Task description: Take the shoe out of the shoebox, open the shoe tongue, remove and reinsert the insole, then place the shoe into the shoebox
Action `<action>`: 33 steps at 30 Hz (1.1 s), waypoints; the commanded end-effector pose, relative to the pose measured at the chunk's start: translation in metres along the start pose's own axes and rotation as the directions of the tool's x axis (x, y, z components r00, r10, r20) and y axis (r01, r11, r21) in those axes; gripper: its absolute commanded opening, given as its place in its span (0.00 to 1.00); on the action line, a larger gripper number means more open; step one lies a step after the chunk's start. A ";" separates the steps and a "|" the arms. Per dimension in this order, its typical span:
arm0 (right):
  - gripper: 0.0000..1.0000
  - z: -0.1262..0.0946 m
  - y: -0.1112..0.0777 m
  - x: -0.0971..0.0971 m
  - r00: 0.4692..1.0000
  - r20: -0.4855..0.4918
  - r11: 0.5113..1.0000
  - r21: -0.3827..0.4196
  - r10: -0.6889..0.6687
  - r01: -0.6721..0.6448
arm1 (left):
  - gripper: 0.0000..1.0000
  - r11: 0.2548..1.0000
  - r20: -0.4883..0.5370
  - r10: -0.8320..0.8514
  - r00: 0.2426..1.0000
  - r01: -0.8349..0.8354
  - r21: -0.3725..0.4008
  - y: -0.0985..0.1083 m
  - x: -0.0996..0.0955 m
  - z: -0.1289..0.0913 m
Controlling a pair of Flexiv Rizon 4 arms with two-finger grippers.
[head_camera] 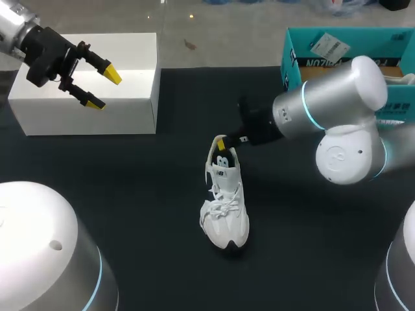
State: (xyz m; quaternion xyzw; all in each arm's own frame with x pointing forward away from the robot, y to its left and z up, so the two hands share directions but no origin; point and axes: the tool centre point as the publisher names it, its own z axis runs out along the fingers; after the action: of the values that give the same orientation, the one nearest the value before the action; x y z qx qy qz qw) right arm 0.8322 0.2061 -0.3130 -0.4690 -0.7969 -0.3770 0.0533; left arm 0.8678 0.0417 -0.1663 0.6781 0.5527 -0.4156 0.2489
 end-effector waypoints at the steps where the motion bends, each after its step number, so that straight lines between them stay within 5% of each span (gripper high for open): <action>1: 0.00 0.001 0.002 0.007 0.928 0.371 1.000 0.001 0.024 -0.026 | 1.00 1.000 -0.003 0.000 1.000 0.000 0.002 0.001 -0.001 -0.001; 4: 0.00 0.005 0.000 0.007 0.929 0.367 0.999 0.013 0.044 -0.052 | 1.00 1.000 -0.003 0.000 1.000 0.000 0.002 0.001 -0.001 -0.001; 11: 0.00 0.022 -0.010 -0.003 0.835 0.521 0.982 -0.035 0.177 -0.186 | 1.00 1.000 -0.003 0.000 1.000 0.000 0.002 0.001 -0.001 -0.001; 26: 0.00 0.022 -0.010 -0.003 0.835 0.521 0.982 -0.035 0.177 -0.186 | 1.00 1.000 -0.003 0.000 1.000 0.000 0.002 0.001 -0.001 -0.001; 33: 0.00 0.019 -0.011 -0.014 0.735 0.652 0.970 -0.009 0.189 -0.241 | 1.00 1.000 -0.003 0.000 1.000 0.000 0.002 0.001 -0.001 -0.001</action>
State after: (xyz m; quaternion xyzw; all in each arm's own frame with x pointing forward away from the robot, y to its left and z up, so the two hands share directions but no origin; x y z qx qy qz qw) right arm 0.8389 0.2041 -0.3443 -0.6227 -0.7373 -0.2569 -0.0512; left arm 0.8678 0.0417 -0.1663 0.6782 0.5527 -0.4156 0.2489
